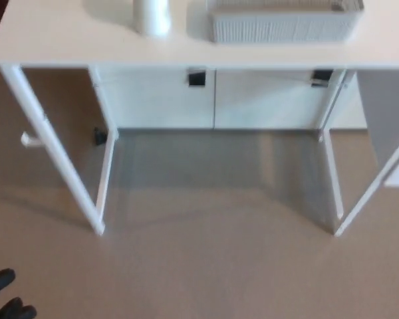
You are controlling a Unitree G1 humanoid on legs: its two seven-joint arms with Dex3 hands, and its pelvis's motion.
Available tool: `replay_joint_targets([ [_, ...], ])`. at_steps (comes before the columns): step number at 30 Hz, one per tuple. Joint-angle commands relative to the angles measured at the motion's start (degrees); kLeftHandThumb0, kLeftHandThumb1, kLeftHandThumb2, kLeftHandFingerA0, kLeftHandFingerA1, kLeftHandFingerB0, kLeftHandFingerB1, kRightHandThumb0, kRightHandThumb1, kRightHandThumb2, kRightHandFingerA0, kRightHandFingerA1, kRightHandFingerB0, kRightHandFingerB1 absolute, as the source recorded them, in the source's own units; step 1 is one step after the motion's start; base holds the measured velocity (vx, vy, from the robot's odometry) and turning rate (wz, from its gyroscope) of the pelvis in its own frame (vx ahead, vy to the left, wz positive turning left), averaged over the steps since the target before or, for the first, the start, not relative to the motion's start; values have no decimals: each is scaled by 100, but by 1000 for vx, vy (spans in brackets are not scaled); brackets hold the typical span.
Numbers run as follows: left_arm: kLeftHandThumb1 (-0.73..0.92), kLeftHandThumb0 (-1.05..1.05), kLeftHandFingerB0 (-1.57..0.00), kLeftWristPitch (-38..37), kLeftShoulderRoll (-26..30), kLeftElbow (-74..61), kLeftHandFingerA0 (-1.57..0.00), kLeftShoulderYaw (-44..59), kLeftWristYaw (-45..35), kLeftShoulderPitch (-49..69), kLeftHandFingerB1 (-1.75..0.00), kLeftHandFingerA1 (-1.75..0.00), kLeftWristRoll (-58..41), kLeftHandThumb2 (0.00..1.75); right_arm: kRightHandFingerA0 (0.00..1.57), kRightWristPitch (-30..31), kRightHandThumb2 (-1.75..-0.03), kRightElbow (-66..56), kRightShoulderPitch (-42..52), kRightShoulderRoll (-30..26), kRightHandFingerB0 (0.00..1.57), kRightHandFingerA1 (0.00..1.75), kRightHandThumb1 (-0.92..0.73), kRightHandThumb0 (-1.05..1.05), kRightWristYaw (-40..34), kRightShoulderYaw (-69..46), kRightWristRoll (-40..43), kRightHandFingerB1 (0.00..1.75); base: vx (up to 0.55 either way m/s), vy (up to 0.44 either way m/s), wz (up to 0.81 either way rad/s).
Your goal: The robot walk up to a desk on which a bottle is kept on the left hand side and a container is kept on the right hand side. The robot uses its left hand to pick up the bottle and places it in the container.
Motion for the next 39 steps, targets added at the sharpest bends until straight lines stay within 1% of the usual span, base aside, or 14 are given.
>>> replay_joint_targets([
  [1,64,-24,-43,145,137,55,-62,3,111,-44,-43,-51,65,68,48,-69,-57,39,-18,-39,34,63,-44,-35,-13,-45,88,52,389,151,-20],
  [2,62,-25,-42,141,146,77,-63,-6,98,-68,-43,-52,67,68,47,-75,-57,72,-30,-37,32,63,-44,-35,13,-52,103,51,390,145,-1],
  [3,67,-19,-43,145,151,61,-65,-20,86,-63,-38,-47,73,60,47,-54,-57,64,-22,-33,32,63,-44,-34,23,-62,124,51,372,135,4],
  [4,67,-19,-43,150,156,40,-65,-36,74,-54,-38,-47,79,60,47,-27,-57,49,-9,-29,32,63,-44,-34,28,-72,147,51,270,118,3],
  [5,59,-27,-43,145,160,53,-63,-45,84,-59,-44,-52,90,68,48,-33,-57,38,11,-23,33,63,-45,-34,21,-71,142,51,198,81,6],
  [6,66,-20,-46,122,171,87,-67,-56,72,-63,-38,-47,101,59,48,-76,-57,45,38,-17,33,63,-44,-35,21,-68,129,52,198,81,6],
  [9,64,-20,-47,105,195,128,-68,-80,60,-54,-39,-48,115,59,47,-130,-58,30,121,-1,33,63,-46,-35,17,-56,107,51,176,15,11],
  [11,67,-21,-48,246,268,67,-66,-143,-43,13,-39,-48,122,59,58,-103,-54,-21,257,40,36,62,-45,-38,-142,-81,66,46,162,-24,7],
  [13,65,-21,-46,342,309,29,-64,-189,-121,86,-39,-48,113,59,60,-195,-54,197,273,21,35,63,-45,-37,-162,-120,47,45,149,-85,6],
  [26,65,-21,-46,417,338,-23,-64,-235,-129,121,-39,-48,69,59,60,-296,-54,339,249,4,35,63,-45,-37,-141,-128,53,45,122,-28,0],
  [32,63,-23,-46,503,371,-56,-68,-281,-122,165,-40,-48,108,58,63,-352,-53,451,266,-4,36,63,-44,-38,-122,-149,57,45,123,189,1],
  [33,64,-37,-55,566,549,18,-54,-500,-49,597,-43,-48,439,59,60,-544,-52,695,772,39,37,67,-40,-38,45,-249,89,48,137,136,3],
  [35,65,-37,-54,544,749,164,-55,-735,44,1153,-43,-49,784,59,59,-782,-52,879,1472,110,37,65,-41,-40,274,-337,119,48,143,98,7],
  [39,62,-35,-55,671,687,76,-59,-743,139,1164,-43,-49,629,59,64,-892,-52,1064,1358,36,40,66,-41,-40,351,-338,139,48,227,-6,5],
])
